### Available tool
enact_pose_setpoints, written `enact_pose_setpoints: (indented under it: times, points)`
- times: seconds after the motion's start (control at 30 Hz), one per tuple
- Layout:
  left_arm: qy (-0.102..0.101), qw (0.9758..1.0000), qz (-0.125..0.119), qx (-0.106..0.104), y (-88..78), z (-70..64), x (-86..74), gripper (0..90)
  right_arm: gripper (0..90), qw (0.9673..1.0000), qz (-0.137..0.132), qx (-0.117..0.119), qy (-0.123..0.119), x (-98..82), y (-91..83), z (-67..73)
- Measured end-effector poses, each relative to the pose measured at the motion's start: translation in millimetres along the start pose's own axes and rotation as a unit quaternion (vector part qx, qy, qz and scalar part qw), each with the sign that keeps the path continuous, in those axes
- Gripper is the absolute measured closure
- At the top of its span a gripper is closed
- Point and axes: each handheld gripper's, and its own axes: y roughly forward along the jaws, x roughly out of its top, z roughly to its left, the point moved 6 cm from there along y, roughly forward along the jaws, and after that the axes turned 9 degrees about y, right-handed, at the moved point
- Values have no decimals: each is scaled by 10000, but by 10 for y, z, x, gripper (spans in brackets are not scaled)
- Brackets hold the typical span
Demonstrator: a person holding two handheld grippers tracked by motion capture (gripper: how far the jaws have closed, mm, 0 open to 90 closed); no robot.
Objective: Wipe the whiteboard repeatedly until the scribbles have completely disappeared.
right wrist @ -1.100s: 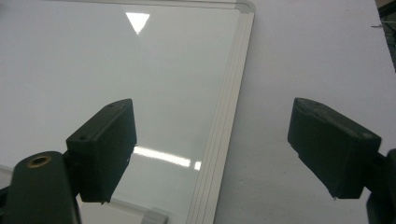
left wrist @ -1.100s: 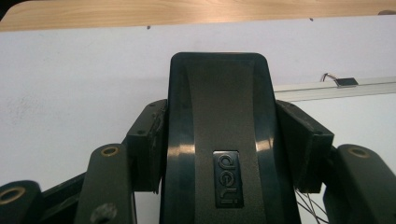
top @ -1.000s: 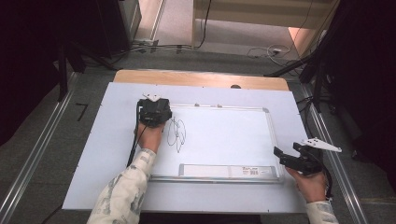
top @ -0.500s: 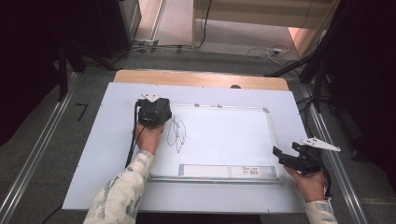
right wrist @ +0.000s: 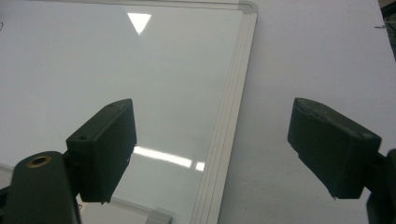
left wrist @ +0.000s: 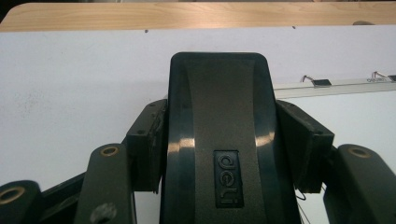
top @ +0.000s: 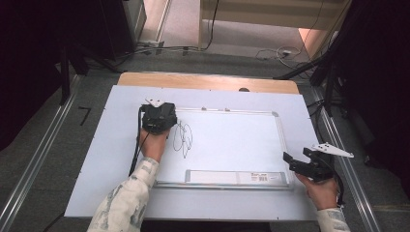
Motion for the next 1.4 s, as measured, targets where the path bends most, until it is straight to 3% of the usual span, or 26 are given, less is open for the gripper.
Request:
enact_pose_setpoints:
  times: [0.37, 0.87, 1.4]
  points:
    - [0, 10000, -2, -59, -61, -9, -53, 408, 142, 10000, 18, -7, -6, -3, 5, -1]
    - [41, 9997, -4, -251, -122, -159, -134, 408, 142, 10000, 16, -4, -12, -3, 4, 0]
    - [258, 9986, 85, -461, -122, -360, -258, 408, 142, 10000, 26, -17, -11, -4, 5, 4]
